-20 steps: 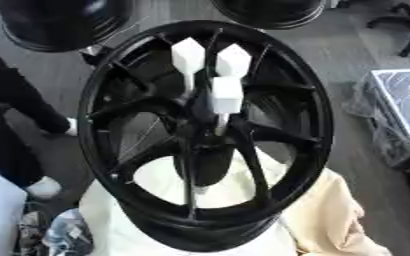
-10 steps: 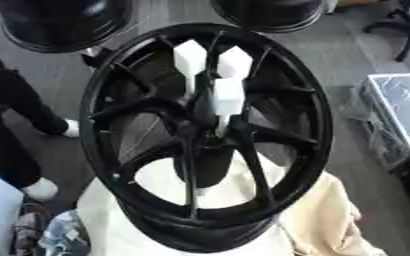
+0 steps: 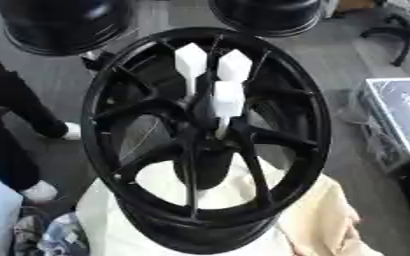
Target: Pull the pin out of the wheel hub.
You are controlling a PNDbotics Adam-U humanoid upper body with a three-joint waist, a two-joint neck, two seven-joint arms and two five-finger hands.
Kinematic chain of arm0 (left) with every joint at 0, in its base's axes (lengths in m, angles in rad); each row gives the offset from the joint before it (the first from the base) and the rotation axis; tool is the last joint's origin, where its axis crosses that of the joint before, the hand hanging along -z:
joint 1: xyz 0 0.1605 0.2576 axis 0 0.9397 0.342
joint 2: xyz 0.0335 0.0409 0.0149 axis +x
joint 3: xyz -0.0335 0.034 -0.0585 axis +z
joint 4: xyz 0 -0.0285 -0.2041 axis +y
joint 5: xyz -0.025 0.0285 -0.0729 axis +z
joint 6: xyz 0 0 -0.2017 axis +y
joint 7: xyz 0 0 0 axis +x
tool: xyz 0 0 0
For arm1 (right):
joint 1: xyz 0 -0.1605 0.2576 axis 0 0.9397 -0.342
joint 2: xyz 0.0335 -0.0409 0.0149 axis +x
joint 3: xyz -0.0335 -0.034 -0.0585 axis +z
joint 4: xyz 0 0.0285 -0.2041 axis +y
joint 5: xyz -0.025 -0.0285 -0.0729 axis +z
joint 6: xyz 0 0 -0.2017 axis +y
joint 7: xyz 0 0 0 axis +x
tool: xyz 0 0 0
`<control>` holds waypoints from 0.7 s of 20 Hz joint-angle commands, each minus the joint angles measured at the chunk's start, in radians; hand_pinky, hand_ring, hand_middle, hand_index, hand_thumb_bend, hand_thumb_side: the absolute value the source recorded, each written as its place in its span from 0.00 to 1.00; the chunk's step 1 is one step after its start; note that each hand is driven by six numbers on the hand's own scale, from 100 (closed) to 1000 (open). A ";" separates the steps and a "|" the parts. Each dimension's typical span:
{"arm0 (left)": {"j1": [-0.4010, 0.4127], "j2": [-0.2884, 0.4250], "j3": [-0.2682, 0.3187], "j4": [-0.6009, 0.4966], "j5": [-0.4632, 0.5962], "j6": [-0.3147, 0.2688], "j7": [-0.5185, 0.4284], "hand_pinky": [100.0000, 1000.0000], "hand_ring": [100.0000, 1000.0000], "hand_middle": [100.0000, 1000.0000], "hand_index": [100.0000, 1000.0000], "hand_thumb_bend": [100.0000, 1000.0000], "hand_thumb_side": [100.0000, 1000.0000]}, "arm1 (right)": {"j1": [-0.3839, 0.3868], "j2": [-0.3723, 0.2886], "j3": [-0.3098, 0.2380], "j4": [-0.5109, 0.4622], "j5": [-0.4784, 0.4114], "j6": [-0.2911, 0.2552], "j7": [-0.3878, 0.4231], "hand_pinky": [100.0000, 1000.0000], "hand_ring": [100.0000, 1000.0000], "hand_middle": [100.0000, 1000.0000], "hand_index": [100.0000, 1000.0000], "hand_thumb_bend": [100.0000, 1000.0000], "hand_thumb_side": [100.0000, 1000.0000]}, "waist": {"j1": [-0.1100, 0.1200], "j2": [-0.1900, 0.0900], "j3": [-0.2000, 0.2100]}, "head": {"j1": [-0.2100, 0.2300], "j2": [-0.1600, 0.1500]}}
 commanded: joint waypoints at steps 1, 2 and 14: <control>-0.005 0.032 0.022 0.008 0.015 -0.003 0.024 0.60 0.71 0.74 0.75 0.14 0.88 | -0.025 0.010 0.012 -0.093 0.018 -0.178 0.183 0.95 0.95 0.91 0.93 0.00 0.16 | -0.001 -0.026 -0.001 | 0.009 0.006; -0.005 0.032 0.025 0.016 0.025 -0.003 0.033 0.60 0.71 0.74 0.75 0.14 0.88 | -0.026 0.019 0.016 -0.106 0.027 -0.173 0.184 0.95 0.95 0.91 0.93 0.00 0.17 | -0.001 -0.026 0.000 | 0.009 0.006; -0.008 0.040 0.050 0.031 0.096 -0.033 0.120 0.61 0.71 0.75 0.75 0.16 0.89 | 0.002 0.086 0.040 -0.059 0.163 -0.172 0.184 0.96 0.94 0.88 0.91 0.00 0.20 | 0.001 -0.012 0.018 | -0.019 0.006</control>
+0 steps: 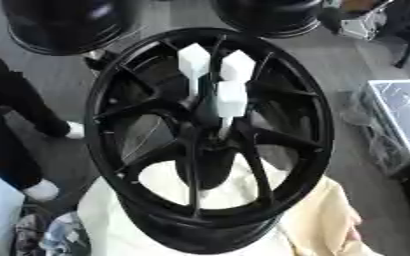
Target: Pull the pin out of the wheel hub.
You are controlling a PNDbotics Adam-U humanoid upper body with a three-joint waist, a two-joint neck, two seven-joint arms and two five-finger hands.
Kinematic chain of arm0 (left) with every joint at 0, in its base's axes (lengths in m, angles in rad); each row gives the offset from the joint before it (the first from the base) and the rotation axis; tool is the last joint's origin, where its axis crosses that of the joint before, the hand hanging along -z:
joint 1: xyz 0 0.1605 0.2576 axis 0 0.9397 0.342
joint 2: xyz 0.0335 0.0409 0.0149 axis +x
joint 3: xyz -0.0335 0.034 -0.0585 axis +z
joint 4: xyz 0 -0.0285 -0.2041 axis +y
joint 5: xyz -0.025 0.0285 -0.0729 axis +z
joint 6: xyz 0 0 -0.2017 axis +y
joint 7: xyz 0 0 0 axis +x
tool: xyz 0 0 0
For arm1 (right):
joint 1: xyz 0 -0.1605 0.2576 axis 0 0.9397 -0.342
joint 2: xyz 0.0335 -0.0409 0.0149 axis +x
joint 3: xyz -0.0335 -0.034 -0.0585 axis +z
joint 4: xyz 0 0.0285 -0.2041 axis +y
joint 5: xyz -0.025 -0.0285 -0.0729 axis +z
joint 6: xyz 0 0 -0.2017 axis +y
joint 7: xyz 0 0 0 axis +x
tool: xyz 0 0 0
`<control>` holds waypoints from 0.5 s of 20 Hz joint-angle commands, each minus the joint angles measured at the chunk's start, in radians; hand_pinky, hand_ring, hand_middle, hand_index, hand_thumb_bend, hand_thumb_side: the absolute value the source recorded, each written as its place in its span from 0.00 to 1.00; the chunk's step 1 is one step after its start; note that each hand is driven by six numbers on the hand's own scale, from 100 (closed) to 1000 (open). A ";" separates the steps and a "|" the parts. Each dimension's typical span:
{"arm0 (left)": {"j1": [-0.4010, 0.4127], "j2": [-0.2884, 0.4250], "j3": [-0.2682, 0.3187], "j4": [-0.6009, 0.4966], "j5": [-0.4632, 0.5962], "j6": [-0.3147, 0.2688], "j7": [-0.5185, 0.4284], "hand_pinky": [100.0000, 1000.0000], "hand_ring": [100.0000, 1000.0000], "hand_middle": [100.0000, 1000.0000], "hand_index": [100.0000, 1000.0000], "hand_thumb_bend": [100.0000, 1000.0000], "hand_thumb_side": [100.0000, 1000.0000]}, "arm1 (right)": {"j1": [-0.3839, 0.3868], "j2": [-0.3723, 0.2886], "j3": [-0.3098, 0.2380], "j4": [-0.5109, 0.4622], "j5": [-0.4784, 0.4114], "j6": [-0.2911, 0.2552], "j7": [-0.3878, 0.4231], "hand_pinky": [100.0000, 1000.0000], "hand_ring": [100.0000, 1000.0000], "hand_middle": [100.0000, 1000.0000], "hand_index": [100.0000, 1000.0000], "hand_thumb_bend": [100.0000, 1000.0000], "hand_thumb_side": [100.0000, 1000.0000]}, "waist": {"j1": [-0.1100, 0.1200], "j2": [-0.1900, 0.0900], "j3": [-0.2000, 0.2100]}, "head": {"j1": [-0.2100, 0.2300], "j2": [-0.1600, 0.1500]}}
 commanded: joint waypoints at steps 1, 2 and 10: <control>-0.011 0.031 0.007 -0.022 0.009 -0.003 0.010 0.61 0.71 0.75 0.75 0.16 0.89 | -0.009 -0.010 -0.002 0.013 0.029 -0.187 0.173 0.96 0.94 0.88 0.91 0.00 0.20 | 0.001 -0.011 0.003 | -0.010 0.006; -0.012 0.031 0.007 -0.022 0.010 -0.003 0.010 0.61 0.71 0.75 0.75 0.16 0.89 | -0.008 -0.008 0.000 0.014 0.034 -0.191 0.173 0.96 0.94 0.89 0.91 0.00 0.21 | 0.001 -0.009 0.004 | -0.012 0.006; -0.022 0.026 0.013 -0.022 0.021 -0.005 0.037 0.61 0.71 0.75 0.75 0.17 0.89 | -0.009 0.004 0.018 0.006 0.075 -0.215 0.173 0.95 0.92 0.87 0.90 0.00 0.29 | -0.004 0.001 0.034 | -0.041 0.006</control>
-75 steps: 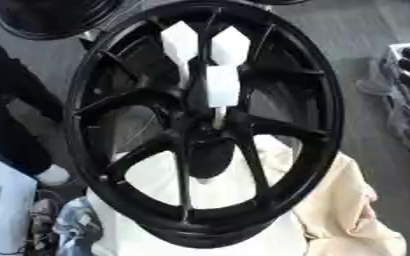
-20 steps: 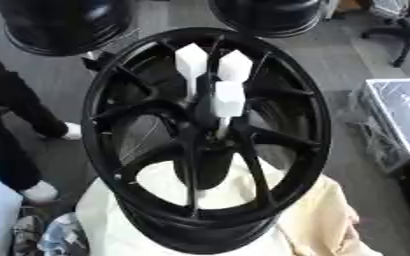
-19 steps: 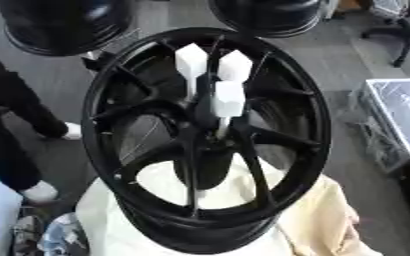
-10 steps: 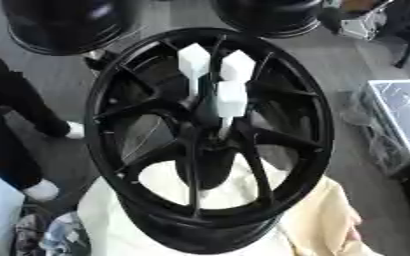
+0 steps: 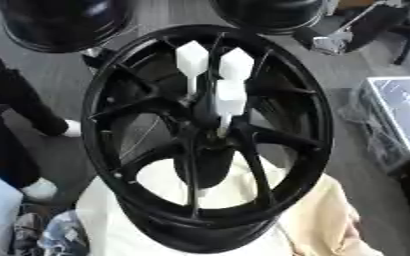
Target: Pull the pin out of the wheel hub.
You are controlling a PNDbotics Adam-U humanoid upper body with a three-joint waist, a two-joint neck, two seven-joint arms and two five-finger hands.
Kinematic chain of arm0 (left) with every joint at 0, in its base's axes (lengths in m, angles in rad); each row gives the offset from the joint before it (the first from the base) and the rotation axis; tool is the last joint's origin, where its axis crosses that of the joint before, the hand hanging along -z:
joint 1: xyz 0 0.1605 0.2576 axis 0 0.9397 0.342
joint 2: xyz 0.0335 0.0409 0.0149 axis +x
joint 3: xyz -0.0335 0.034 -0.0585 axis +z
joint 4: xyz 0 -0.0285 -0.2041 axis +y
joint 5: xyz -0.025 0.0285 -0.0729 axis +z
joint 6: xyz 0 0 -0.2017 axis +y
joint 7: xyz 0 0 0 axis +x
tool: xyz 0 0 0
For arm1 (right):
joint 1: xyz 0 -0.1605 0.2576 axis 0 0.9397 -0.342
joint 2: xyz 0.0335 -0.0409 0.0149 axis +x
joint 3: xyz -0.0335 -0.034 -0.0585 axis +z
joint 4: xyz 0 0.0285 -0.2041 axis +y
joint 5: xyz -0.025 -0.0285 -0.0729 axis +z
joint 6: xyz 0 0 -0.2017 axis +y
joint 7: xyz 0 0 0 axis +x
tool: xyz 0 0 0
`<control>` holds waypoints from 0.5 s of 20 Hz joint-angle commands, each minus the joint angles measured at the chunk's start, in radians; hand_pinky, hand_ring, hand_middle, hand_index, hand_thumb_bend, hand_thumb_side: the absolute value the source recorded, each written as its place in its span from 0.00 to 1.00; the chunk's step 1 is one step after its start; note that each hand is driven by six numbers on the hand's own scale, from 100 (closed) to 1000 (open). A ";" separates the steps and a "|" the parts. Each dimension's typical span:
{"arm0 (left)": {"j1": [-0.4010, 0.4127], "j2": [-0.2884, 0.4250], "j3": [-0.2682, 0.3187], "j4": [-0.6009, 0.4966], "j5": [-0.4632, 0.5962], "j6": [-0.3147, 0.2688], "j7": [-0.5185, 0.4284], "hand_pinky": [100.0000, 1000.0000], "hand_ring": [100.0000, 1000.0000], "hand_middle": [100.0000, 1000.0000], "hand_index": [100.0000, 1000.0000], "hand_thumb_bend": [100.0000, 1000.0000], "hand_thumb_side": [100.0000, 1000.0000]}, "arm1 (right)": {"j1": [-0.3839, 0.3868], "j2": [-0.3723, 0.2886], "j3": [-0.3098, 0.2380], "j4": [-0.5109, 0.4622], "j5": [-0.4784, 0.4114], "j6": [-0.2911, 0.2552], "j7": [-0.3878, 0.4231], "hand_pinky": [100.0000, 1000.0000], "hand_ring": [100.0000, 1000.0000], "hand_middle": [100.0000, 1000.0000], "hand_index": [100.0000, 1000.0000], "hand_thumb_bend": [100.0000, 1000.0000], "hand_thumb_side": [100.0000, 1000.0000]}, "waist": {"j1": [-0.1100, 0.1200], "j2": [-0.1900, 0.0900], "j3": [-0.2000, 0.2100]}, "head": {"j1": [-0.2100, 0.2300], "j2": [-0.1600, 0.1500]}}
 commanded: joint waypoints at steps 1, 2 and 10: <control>-0.011 0.026 0.012 -0.020 0.005 -0.001 0.010 0.61 0.71 0.75 0.75 0.17 0.89 | -0.014 -0.017 -0.004 -0.010 0.014 -0.199 0.190 0.95 0.92 0.87 0.90 0.00 0.30 | -0.001 -0.012 0.008 | -0.013 0.006; -0.011 0.026 0.013 -0.019 0.006 -0.001 0.011 0.61 0.71 0.75 0.75 0.17 0.89 | -0.014 -0.016 -0.003 -0.012 0.014 -0.198 0.190 0.95 0.91 0.87 0.89 0.00 0.31 | -0.002 -0.011 0.011 | -0.015 0.006; -0.017 0.023 0.020 -0.017 0.024 -0.002 0.020 0.61 0.71 0.74 0.75 0.11 0.85 | -0.006 -0.009 0.033 -0.026 0.040 -0.202 0.190 0.95 0.89 0.83 0.89 0.01 0.42 | -0.012 -0.001 0.040 | -0.046 0.006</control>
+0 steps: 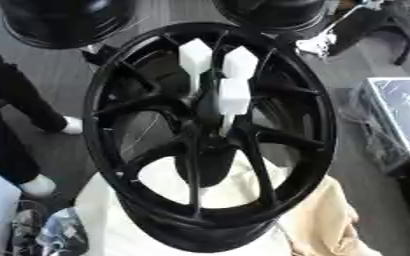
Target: Pull the pin out of the wheel hub.
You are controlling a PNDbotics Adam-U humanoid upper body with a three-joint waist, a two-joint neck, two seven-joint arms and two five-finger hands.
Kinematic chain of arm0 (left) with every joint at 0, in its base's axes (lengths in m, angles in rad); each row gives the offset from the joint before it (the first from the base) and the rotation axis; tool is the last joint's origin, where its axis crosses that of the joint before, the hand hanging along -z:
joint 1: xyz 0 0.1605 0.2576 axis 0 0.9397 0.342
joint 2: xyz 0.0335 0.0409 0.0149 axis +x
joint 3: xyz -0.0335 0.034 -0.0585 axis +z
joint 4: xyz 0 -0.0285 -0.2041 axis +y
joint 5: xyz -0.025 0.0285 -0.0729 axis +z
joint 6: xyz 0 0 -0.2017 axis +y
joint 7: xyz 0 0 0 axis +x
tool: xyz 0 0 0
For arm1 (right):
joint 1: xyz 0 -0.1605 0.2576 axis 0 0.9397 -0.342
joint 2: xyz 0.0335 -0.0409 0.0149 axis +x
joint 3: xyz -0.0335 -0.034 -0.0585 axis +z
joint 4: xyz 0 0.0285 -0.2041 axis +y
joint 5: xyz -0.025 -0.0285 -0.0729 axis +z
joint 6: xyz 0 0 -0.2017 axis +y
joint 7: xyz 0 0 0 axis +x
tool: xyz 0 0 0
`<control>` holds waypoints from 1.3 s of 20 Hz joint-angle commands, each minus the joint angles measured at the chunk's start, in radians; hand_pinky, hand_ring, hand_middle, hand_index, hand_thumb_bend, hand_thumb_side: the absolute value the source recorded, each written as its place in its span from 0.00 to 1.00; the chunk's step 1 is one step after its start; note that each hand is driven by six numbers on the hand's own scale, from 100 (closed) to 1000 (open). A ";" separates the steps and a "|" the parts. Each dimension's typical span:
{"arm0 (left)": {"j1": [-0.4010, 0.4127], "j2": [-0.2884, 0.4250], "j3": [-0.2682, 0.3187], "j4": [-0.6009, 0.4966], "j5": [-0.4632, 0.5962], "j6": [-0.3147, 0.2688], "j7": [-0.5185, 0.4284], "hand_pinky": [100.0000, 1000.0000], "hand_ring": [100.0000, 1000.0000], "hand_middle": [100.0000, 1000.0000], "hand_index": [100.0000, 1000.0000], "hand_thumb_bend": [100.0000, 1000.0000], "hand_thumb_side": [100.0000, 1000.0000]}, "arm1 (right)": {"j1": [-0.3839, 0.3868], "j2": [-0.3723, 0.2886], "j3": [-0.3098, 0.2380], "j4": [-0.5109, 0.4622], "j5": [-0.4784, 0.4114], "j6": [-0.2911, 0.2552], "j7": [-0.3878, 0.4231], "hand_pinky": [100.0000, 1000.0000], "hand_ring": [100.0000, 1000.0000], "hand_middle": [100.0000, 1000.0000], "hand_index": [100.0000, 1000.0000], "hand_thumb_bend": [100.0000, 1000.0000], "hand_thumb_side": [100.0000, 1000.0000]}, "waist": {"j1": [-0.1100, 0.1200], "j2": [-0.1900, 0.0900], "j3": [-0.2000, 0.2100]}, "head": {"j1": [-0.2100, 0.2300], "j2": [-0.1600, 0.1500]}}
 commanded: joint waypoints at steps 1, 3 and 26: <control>-0.010 0.021 0.016 -0.013 0.016 -0.002 0.012 0.61 0.71 0.74 0.74 0.10 0.86 | -0.010 -0.015 0.004 -0.012 0.021 -0.203 0.192 0.95 0.88 0.82 0.85 0.04 0.43 | 0.000 -0.010 0.007 | -0.017 0.006; -0.001 0.024 0.023 -0.003 0.034 -0.006 0.026 0.61 0.71 0.74 0.74 0.10 0.87 | -0.010 -0.017 0.007 -0.011 0.031 -0.211 0.192 0.94 0.87 0.82 0.85 0.11 0.45 | -0.001 -0.009 0.012 | -0.022 0.006; 0.013 0.030 0.040 0.017 0.086 -0.014 0.085 0.60 0.70 0.73 0.73 0.15 0.91 | -0.014 -0.024 -0.004 0.009 0.199 -0.278 0.192 0.88 0.77 0.74 0.82 0.39 0.54 | 0.004 0.018 0.023 | -0.079 0.006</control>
